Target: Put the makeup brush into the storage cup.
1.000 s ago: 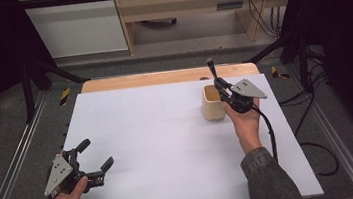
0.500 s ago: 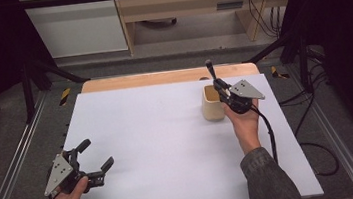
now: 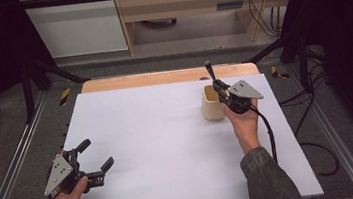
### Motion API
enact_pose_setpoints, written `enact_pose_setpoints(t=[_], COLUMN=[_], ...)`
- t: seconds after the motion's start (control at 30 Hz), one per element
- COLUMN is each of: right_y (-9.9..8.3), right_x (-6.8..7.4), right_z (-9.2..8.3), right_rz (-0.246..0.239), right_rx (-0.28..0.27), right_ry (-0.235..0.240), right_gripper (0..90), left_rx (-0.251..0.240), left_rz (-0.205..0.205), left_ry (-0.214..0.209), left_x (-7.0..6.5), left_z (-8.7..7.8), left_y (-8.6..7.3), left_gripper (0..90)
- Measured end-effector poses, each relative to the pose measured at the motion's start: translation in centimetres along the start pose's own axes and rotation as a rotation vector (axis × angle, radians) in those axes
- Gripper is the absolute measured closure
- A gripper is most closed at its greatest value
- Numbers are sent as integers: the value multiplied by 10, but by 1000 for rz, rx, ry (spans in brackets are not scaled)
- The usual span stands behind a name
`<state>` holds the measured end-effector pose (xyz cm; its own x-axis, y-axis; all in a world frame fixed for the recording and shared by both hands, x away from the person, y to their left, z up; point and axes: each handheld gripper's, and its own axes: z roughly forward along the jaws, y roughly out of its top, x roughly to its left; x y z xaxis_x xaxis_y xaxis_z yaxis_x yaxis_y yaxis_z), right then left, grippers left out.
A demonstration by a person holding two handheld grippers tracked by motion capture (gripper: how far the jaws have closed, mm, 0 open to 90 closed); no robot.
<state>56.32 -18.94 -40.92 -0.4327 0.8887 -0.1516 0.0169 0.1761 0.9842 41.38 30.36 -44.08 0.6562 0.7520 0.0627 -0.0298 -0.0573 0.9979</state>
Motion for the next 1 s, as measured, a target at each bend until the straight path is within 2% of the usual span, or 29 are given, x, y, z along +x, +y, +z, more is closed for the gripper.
enact_pose_setpoints(t=[1.0], right_y=[-10], right_x=[3], right_z=[4], right_rz=[-4], right_rx=[56], right_ry=[35], right_gripper=[789], left_rx=[2], left_rz=[-2], left_ry=[-1], left_x=[0], left_z=[0], left_y=[0], left_gripper=[14])
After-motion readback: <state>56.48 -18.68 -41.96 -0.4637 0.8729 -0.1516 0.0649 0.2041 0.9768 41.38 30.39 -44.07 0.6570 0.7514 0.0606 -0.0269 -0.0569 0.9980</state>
